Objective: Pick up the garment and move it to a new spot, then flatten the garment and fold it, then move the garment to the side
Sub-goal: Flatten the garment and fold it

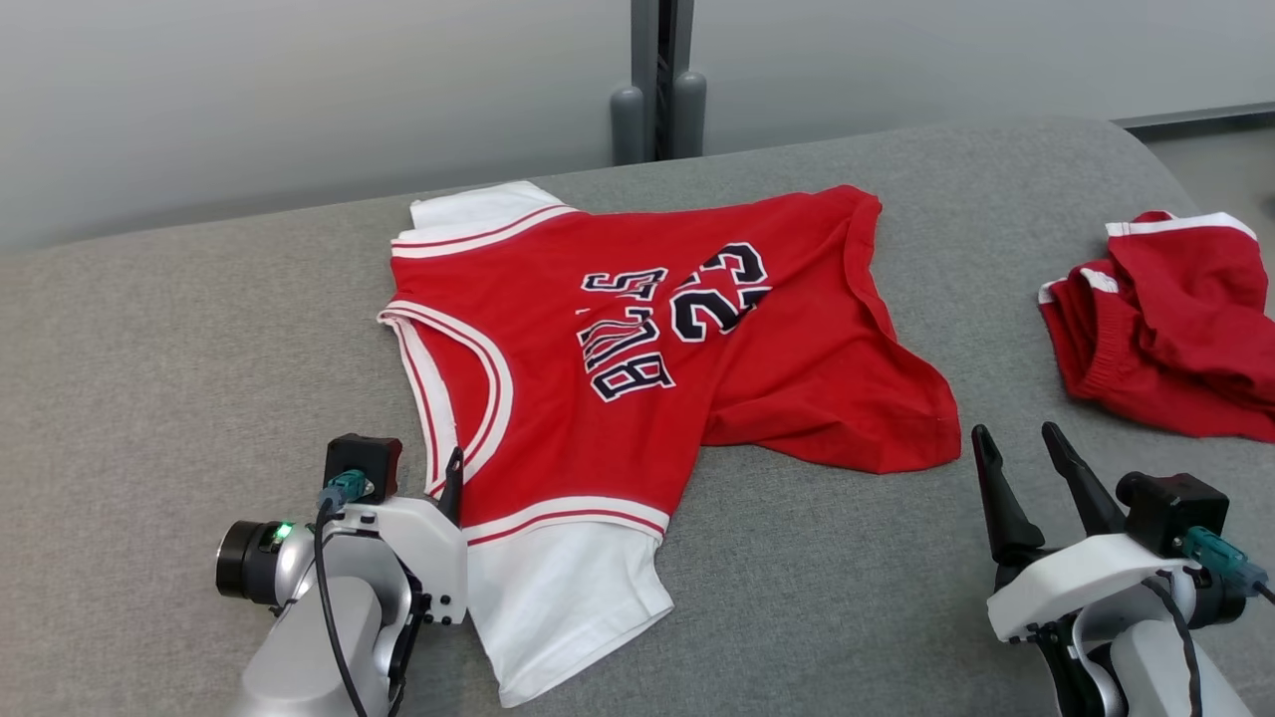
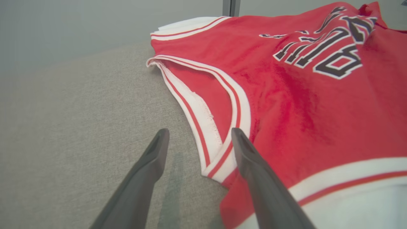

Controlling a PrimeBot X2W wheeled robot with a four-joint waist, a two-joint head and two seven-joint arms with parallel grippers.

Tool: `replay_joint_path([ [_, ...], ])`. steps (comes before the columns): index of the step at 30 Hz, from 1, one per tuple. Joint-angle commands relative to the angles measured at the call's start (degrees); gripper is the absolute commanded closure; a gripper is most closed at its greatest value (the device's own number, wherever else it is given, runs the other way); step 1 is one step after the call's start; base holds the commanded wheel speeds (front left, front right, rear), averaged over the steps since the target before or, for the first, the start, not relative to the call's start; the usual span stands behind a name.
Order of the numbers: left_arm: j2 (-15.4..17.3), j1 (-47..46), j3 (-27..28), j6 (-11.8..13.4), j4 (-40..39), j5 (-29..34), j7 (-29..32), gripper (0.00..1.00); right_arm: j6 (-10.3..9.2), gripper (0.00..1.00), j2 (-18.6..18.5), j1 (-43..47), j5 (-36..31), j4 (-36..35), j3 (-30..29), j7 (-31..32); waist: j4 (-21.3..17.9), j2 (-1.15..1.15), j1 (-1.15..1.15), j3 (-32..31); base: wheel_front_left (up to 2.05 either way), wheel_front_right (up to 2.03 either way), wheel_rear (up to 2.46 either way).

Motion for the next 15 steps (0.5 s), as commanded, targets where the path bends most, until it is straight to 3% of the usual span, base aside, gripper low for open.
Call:
replay_joint_path([
  [1,0.0,-2.0,-0.3,-0.6,2.1,-0.2,0.6,0.0,0.0,0.0,-0.5,-0.6,0.3,-0.3,0.0,-0.3,-1.5,0.0,0.0,1.4,0.0,0.0,0.0],
  [6,-0.5,-4.6,-0.6,-1.6,6.3,-0.7,1.5,0.0,0.0,0.0,-0.6,-0.7,0.6,-0.3,0.0,-0.3,-2.5,0.0,0.0,2.1,0.0,0.0,0.0],
  [10,-0.8,-6.8,-0.5,-0.3,10.4,-1.1,0.5,0.0,0.0,0.0,-0.4,-0.9,0.8,-0.4,0.1,-0.3,-3.1,0.0,0.0,2.5,0.0,0.0,0.0],
  [15,-1.1,-8.4,-1.2,-1.6,13.6,-1.6,1.8,0.0,0.0,0.0,-0.1,-0.9,0.7,-0.4,0.3,-0.3,-3.2,0.0,0.0,2.7,0.0,0.0,0.0],
])
